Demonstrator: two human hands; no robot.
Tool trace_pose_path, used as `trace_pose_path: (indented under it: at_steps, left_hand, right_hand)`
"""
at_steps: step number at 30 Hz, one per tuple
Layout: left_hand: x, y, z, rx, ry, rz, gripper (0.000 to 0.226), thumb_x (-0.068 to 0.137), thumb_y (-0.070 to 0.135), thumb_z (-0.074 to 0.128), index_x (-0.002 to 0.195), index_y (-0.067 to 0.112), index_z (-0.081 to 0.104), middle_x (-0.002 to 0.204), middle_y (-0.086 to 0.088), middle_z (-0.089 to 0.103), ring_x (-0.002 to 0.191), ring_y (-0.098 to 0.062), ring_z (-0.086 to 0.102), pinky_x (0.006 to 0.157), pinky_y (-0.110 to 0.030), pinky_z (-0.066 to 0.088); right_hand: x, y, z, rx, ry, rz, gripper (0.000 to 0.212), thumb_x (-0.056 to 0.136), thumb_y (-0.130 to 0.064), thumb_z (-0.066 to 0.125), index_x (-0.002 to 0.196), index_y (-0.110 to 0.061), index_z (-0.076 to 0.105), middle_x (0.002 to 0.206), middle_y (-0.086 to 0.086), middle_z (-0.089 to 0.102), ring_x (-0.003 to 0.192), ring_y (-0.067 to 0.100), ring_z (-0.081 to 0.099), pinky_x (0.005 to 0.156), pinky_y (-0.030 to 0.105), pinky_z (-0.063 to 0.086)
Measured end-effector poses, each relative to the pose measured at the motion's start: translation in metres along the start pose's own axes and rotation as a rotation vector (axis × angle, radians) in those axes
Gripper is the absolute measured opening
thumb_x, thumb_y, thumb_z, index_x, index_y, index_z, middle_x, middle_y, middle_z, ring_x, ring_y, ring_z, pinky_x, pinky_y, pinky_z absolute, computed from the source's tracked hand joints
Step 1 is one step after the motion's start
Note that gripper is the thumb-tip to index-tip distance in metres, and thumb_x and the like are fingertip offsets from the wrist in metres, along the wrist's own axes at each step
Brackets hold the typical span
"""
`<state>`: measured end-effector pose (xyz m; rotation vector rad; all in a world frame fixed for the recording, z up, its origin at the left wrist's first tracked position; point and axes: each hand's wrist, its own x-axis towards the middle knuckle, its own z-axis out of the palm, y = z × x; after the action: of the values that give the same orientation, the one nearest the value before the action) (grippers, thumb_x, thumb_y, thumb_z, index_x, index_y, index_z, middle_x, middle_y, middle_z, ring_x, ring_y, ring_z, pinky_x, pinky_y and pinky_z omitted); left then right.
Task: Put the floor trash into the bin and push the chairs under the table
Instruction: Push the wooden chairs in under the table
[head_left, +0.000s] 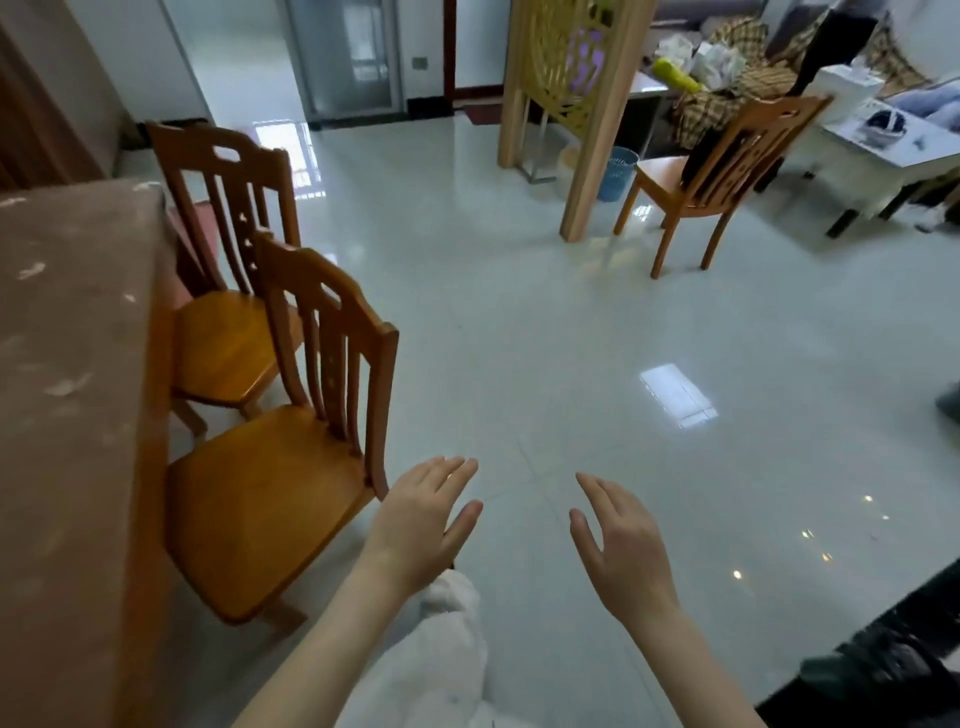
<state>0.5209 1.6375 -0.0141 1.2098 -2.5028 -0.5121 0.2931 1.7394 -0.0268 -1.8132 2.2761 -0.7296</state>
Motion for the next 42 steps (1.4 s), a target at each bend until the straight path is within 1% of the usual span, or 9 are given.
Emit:
trace_pose_path:
  at_steps: [6, 10, 13, 18, 25, 32, 36, 38, 42]
  left_hand:
    - [0.135, -0.057, -0.017, 0.026, 0.054, 0.000, 0.052, 0.098, 0.049, 0.037, 0.138, 0.019, 0.052, 0.136, 0.002, 0.057, 0.128, -0.017, 0.050, 0.108, -0.030, 0.033]
    - [0.218, -0.094, -0.046, 0.069, 0.085, -0.013, 0.052, 0.098, 0.049, 0.035, 0.137, 0.019, 0.052, 0.134, 0.002, 0.058, 0.125, -0.018, 0.052, 0.105, -0.032, 0.036]
    - [0.268, -0.119, -0.063, 0.085, 0.102, -0.060, 0.054, 0.098, 0.049, 0.032, 0.138, 0.018, 0.051, 0.136, 0.001, 0.057, 0.127, -0.019, 0.051, 0.108, -0.031, 0.030]
    - [0.318, -0.154, -0.055, 0.073, 0.108, -0.195, 0.056, 0.099, 0.054, 0.028, 0.140, 0.021, 0.049, 0.139, 0.003, 0.054, 0.130, -0.017, 0.047, 0.108, -0.033, 0.033]
    - [0.389, -0.184, -0.036, 0.028, 0.204, -0.489, 0.061, 0.096, 0.060, 0.023, 0.142, 0.026, 0.045, 0.143, 0.008, 0.049, 0.133, -0.011, 0.042, 0.109, -0.033, 0.036]
    - [0.439, -0.192, -0.054, 0.043, 0.443, -0.835, 0.057, 0.097, 0.056, 0.027, 0.138, 0.024, 0.050, 0.137, 0.008, 0.054, 0.129, -0.010, 0.047, 0.103, -0.024, 0.033]
    - [0.425, -0.200, -0.060, 0.053, 0.539, -1.059, 0.064, 0.095, 0.059, 0.024, 0.137, 0.019, 0.051, 0.135, 0.002, 0.056, 0.132, -0.016, 0.044, 0.111, -0.036, 0.035]
    - [0.415, -0.204, -0.058, 0.072, 0.556, -1.178, 0.063, 0.094, 0.056, 0.025, 0.139, 0.019, 0.049, 0.140, 0.002, 0.053, 0.135, -0.017, 0.040, 0.113, -0.036, 0.030]
    - [0.393, -0.218, -0.050, 0.082, 0.601, -1.415, 0.066, 0.093, 0.057, 0.023, 0.144, 0.022, 0.043, 0.147, 0.004, 0.044, 0.140, -0.016, 0.032, 0.114, -0.032, 0.022]
  right_hand:
    - [0.159, -0.005, 0.013, 0.002, 0.030, -0.069, 0.047, 0.097, -0.038, 0.039, 0.131, -0.012, 0.059, 0.122, 0.002, 0.065, 0.114, 0.023, 0.060, 0.097, 0.038, 0.048]
    - [0.267, -0.015, 0.018, 0.015, 0.015, -0.121, 0.048, 0.097, -0.038, 0.039, 0.132, -0.012, 0.057, 0.126, 0.004, 0.064, 0.117, 0.025, 0.058, 0.098, 0.043, 0.049]
    - [0.331, -0.017, 0.026, 0.037, 0.008, -0.145, 0.049, 0.098, -0.038, 0.038, 0.133, -0.011, 0.057, 0.127, 0.004, 0.064, 0.118, 0.024, 0.057, 0.099, 0.040, 0.047]
    - [0.415, -0.009, 0.049, 0.071, -0.082, -0.222, 0.048, 0.098, -0.038, 0.039, 0.132, -0.011, 0.057, 0.125, 0.004, 0.064, 0.116, 0.022, 0.059, 0.098, 0.036, 0.047]
    - [0.567, 0.007, 0.091, 0.143, -0.317, -0.389, 0.054, 0.097, -0.045, 0.034, 0.135, -0.014, 0.055, 0.130, 0.003, 0.062, 0.120, 0.021, 0.056, 0.100, 0.032, 0.044]
    - [0.702, -0.047, 0.116, 0.189, -0.542, -0.758, 0.055, 0.096, -0.047, 0.032, 0.138, -0.018, 0.053, 0.133, -0.002, 0.059, 0.123, 0.015, 0.052, 0.100, 0.022, 0.035]
    - [0.738, -0.096, 0.145, 0.214, -0.650, -0.991, 0.042, 0.100, -0.033, 0.047, 0.140, -0.019, 0.051, 0.134, -0.001, 0.057, 0.125, 0.016, 0.050, 0.101, 0.022, 0.033]
    - [0.744, -0.123, 0.164, 0.240, -0.692, -1.092, 0.040, 0.100, -0.028, 0.051, 0.139, -0.019, 0.051, 0.134, -0.001, 0.058, 0.124, 0.016, 0.051, 0.100, 0.021, 0.032]
    - [0.743, -0.181, 0.214, 0.252, -0.841, -1.313, 0.047, 0.099, -0.042, 0.038, 0.139, -0.019, 0.051, 0.134, -0.001, 0.058, 0.122, 0.016, 0.053, 0.102, 0.028, 0.040]
